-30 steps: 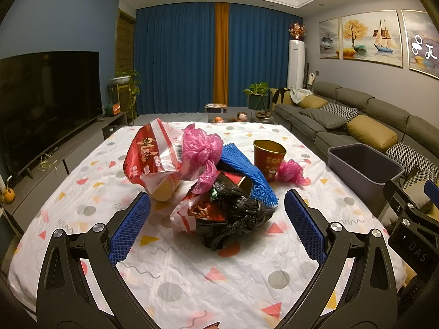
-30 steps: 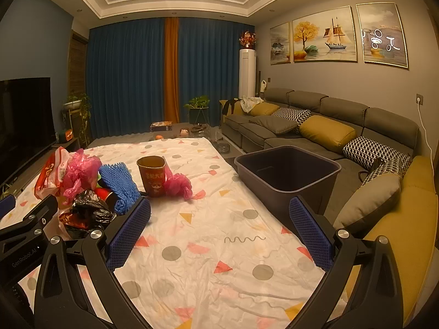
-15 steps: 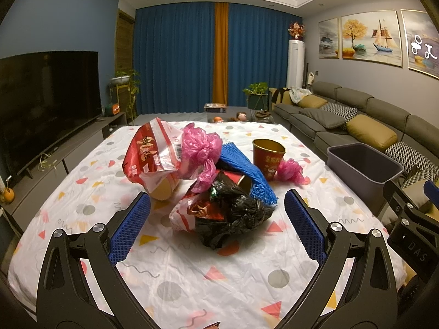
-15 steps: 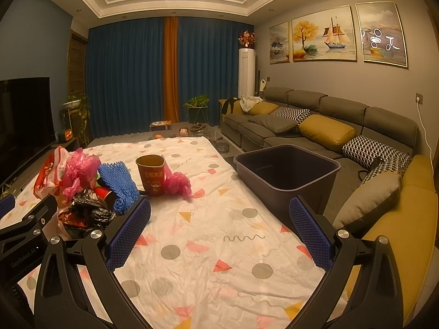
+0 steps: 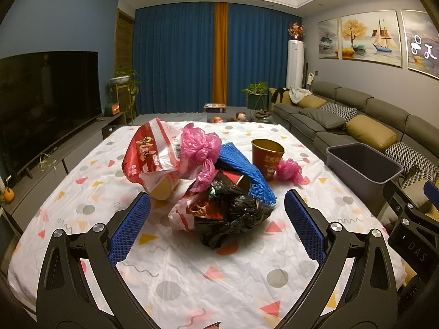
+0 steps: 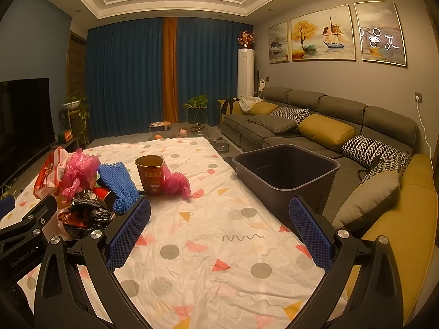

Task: Collect trash

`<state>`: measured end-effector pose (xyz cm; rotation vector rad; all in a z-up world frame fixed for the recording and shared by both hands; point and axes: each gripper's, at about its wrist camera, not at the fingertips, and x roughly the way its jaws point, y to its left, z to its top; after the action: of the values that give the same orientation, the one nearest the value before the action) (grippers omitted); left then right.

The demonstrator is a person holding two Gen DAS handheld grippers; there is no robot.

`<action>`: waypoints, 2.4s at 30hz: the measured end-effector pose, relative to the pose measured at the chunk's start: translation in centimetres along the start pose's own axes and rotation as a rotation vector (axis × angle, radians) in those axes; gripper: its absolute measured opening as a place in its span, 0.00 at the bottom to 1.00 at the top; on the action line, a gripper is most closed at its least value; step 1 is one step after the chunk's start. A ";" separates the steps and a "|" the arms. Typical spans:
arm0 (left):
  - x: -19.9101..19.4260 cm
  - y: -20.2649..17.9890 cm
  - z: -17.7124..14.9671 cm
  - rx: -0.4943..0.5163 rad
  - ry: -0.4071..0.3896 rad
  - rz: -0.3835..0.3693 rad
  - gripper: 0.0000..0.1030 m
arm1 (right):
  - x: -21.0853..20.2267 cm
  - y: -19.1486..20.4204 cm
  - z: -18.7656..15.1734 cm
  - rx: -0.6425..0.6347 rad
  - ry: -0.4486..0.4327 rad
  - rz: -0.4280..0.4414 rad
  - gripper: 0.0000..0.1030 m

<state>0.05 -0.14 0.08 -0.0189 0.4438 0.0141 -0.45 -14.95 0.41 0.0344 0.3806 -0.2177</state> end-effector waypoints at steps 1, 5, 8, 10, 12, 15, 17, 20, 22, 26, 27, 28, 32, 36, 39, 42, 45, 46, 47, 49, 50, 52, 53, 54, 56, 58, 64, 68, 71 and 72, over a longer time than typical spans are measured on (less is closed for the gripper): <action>0.0 0.0 0.0 -0.001 0.000 0.000 0.94 | 0.0 0.0 0.0 0.000 0.000 0.000 0.95; 0.0 0.0 0.0 0.000 0.000 0.000 0.94 | 0.3 0.0 -0.5 0.002 -0.001 -0.002 0.95; 0.0 0.0 0.0 0.000 0.000 0.000 0.94 | 0.3 0.0 -0.4 0.002 0.000 -0.002 0.95; 0.0 0.0 0.0 -0.001 0.001 -0.001 0.94 | 0.1 -0.1 -0.4 0.001 -0.002 0.001 0.95; -0.3 -0.1 0.1 -0.003 0.002 -0.004 0.94 | 0.2 0.0 -0.5 0.001 -0.002 0.002 0.95; -0.3 -0.2 0.1 -0.001 0.001 -0.001 0.94 | 0.1 0.0 -0.5 0.003 -0.002 0.006 0.95; -0.4 -0.2 0.1 -0.002 0.001 -0.001 0.94 | 0.3 0.2 -0.5 0.006 -0.003 0.009 0.95; -0.9 -0.5 -0.2 -0.003 0.000 -0.001 0.94 | 0.3 0.4 -0.5 0.009 -0.009 0.018 0.95; -0.7 -0.1 -0.4 -0.010 -0.001 0.005 0.94 | 0.4 0.5 -0.5 0.012 -0.016 0.023 0.95; -0.3 1.2 -0.6 -0.026 0.012 0.016 0.94 | 0.6 1.0 -0.5 0.002 -0.036 0.038 0.95; -0.2 1.5 -0.6 -0.031 0.015 0.021 0.94 | 0.8 1.1 -0.5 -0.001 -0.033 0.048 0.95; -0.1 1.9 -0.6 -0.034 0.016 0.025 0.94 | 0.9 1.2 -0.5 -0.001 -0.030 0.055 0.95; 0.5 3.7 -0.6 -0.051 0.017 0.054 0.94 | 2.4 2.0 -0.8 -0.010 0.000 0.103 0.95; 1.4 5.6 -0.4 -0.077 0.019 0.089 0.94 | 3.9 3.6 -1.3 -0.027 0.032 0.170 0.95; 2.0 6.7 -0.4 -0.092 0.023 0.108 0.94 | 4.8 4.8 -1.5 -0.035 0.048 0.203 0.95; 2.5 7.7 -0.1 -0.103 0.019 0.134 0.93 | 5.6 6.0 -1.4 -0.029 0.059 0.242 0.95; 3.0 8.7 0.1 -0.110 0.015 0.157 0.93 | 6.4 7.5 -1.2 -0.032 0.067 0.280 0.95; 3.2 9.2 0.2 -0.115 0.014 0.167 0.93 | 6.6 8.0 -1.1 -0.036 0.068 0.290 0.95; 3.3 9.5 0.3 -0.120 0.015 0.173 0.93 | 7.0 8.8 -0.9 -0.043 0.067 0.307 0.95; 3.7 10.3 0.4 -0.129 0.017 0.180 0.92 | 7.4 10.1 -0.6 -0.054 0.065 0.334 0.95; 3.9 10.7 0.4 -0.133 0.017 0.186 0.91 | 7.5 10.8 -0.4 -0.056 0.062 0.357 0.95; 4.1 11.5 0.5 -0.139 0.015 0.195 0.90 | 8.0 12.0 0.1 -0.063 0.061 0.386 0.95; 4.2 11.7 0.6 -0.142 0.014 0.196 0.90 | 8.4 12.9 0.4 -0.069 0.060 0.404 0.95; 4.2 12.0 0.7 -0.144 0.013 0.198 0.89 | 8.8 13.6 0.6 -0.074 0.063 0.415 0.95; 4.3 12.6 1.0 -0.148 0.008 0.201 0.87 | 9.8 15.0 1.1 -0.080 0.076 0.432 0.91; 4.5 13.2 1.2 -0.154 0.004 0.207 0.85 | 10.6 15.9 1.5 -0.078 0.085 0.442 0.89; 5.4 14.6 1.5 -0.166 0.007 0.224 0.82 | 13.5 18.2 1.9 -0.072 0.147 0.485 0.73; 6.4 15.4 1.6 -0.181 0.025 0.223 0.80 | 14.4 19.4 1.9 -0.079 0.173 0.517 0.64; 6.9 15.7 1.8 -0.190 0.037 0.221 0.76 | 15.0 20.1 1.6 -0.089 0.192 0.543 0.55; 7.1 15.9 1.8 -0.192 0.040 0.218 0.74 | 15.2 20.3 1.4 -0.092 0.203 0.555 0.47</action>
<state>6.94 15.82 -1.56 -0.1597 0.4819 0.2713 18.25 1.67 -4.06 0.0706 0.5674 0.3545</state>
